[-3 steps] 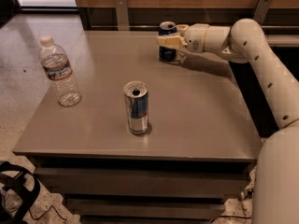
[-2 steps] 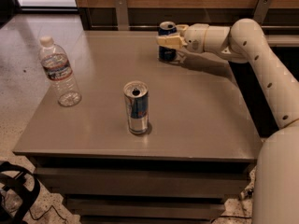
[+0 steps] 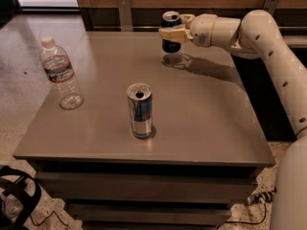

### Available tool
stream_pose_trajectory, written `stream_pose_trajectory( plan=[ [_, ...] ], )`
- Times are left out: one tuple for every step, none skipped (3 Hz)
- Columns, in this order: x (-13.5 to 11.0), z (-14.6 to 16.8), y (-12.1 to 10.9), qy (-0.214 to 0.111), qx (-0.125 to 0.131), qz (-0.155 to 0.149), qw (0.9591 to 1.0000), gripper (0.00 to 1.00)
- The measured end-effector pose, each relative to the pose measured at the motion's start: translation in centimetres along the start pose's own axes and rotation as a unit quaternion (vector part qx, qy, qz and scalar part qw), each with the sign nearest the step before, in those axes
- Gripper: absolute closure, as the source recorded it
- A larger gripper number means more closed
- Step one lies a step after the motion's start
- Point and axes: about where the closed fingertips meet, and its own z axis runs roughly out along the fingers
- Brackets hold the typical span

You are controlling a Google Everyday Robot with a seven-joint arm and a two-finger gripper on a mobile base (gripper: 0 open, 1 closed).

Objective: Pick pepsi can

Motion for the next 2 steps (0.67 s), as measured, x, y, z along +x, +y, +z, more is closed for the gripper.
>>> stream_pose_trajectory(
  plan=[
    [-2.6, -0.7, 0.5, -0.011, 0.006, -0.032, 0.9994, 1.00],
    [-5.9, -1.4, 1.7, -0.021, 0.011, -0.077, 0.9968, 1.00]
  ],
)
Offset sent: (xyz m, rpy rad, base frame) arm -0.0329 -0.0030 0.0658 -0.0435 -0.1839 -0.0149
